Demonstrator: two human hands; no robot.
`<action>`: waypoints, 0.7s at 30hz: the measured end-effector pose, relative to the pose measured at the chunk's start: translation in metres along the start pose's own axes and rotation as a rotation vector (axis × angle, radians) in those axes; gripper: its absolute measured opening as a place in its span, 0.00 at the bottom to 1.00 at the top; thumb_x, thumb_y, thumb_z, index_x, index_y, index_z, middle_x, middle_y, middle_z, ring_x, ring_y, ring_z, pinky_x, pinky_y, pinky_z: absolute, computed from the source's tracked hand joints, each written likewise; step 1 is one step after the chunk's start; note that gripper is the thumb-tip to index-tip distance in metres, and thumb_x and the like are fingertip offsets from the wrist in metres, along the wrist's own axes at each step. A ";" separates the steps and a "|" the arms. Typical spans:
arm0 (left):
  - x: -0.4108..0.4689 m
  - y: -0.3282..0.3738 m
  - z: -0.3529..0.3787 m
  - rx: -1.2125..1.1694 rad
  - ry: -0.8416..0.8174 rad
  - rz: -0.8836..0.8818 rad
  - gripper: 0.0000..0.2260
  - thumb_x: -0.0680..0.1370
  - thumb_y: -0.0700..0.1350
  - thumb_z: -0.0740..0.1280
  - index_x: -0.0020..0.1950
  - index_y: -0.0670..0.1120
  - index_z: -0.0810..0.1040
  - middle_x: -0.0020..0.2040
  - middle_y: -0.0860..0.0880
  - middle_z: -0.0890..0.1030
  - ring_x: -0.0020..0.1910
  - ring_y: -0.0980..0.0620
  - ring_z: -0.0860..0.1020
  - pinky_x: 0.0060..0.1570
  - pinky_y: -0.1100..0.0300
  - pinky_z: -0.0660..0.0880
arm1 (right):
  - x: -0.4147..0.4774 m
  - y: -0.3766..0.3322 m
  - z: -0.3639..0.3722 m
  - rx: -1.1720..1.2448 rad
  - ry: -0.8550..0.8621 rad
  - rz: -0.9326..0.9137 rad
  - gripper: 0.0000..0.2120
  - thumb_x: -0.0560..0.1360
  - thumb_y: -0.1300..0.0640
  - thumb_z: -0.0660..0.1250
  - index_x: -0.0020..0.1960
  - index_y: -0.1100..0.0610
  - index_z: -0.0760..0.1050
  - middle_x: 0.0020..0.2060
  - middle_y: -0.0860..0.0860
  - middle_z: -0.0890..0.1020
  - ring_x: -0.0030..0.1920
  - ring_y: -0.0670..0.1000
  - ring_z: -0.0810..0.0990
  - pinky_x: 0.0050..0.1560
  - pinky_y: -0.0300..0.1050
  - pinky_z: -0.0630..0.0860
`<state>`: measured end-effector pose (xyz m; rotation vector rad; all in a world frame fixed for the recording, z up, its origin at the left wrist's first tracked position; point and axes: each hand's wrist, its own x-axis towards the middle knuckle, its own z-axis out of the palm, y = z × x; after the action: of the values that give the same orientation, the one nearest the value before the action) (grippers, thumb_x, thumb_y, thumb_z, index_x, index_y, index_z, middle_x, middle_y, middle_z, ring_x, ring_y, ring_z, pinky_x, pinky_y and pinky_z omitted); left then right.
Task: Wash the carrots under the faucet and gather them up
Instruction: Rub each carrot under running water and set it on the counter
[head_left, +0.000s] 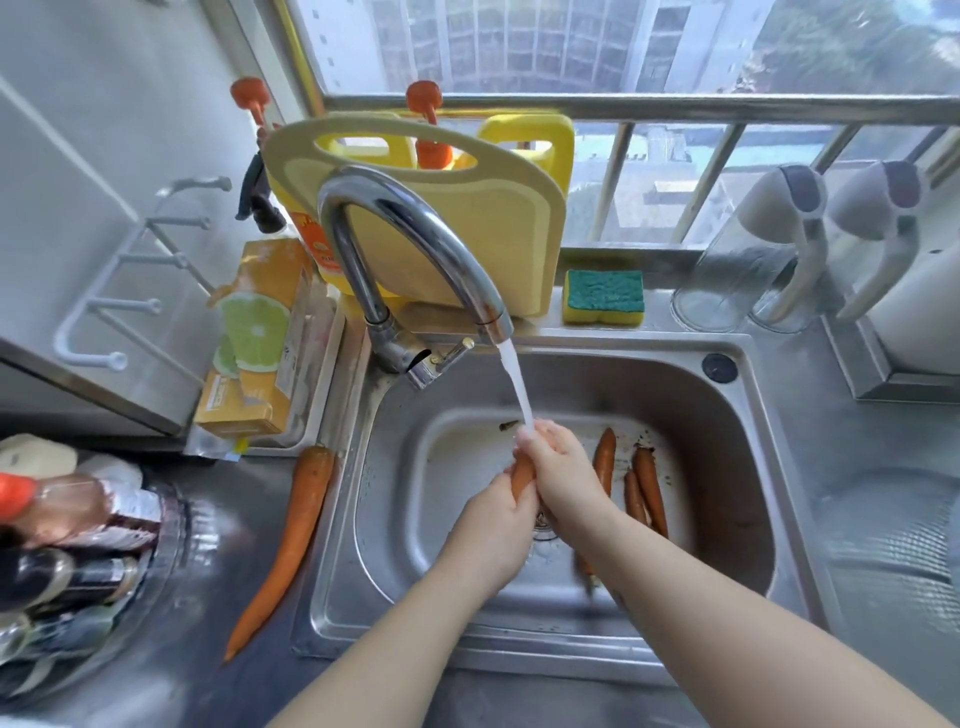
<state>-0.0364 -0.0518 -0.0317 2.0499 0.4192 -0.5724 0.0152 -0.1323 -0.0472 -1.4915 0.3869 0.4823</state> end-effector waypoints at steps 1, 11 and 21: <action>-0.001 0.001 -0.002 0.031 0.003 0.023 0.23 0.80 0.63 0.47 0.63 0.53 0.72 0.52 0.43 0.81 0.47 0.45 0.79 0.47 0.56 0.72 | 0.002 -0.002 0.003 0.011 0.063 0.035 0.10 0.80 0.59 0.58 0.41 0.61 0.71 0.32 0.55 0.74 0.32 0.51 0.74 0.36 0.42 0.73; 0.005 0.001 -0.015 0.199 -0.029 0.091 0.18 0.82 0.53 0.53 0.69 0.48 0.66 0.54 0.44 0.80 0.49 0.45 0.77 0.41 0.60 0.66 | 0.002 -0.007 0.002 0.201 0.025 0.101 0.06 0.79 0.62 0.60 0.54 0.59 0.74 0.38 0.55 0.78 0.38 0.51 0.79 0.49 0.49 0.78; 0.011 0.007 -0.030 -0.100 -0.057 0.060 0.21 0.80 0.60 0.53 0.41 0.47 0.75 0.29 0.49 0.72 0.23 0.53 0.72 0.29 0.60 0.65 | 0.005 -0.026 -0.002 0.767 -0.050 0.338 0.14 0.77 0.57 0.63 0.33 0.58 0.71 0.24 0.53 0.73 0.27 0.51 0.75 0.46 0.48 0.74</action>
<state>-0.0166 -0.0290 -0.0193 1.9394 0.3448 -0.5619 0.0330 -0.1340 -0.0282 -0.6704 0.6977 0.5530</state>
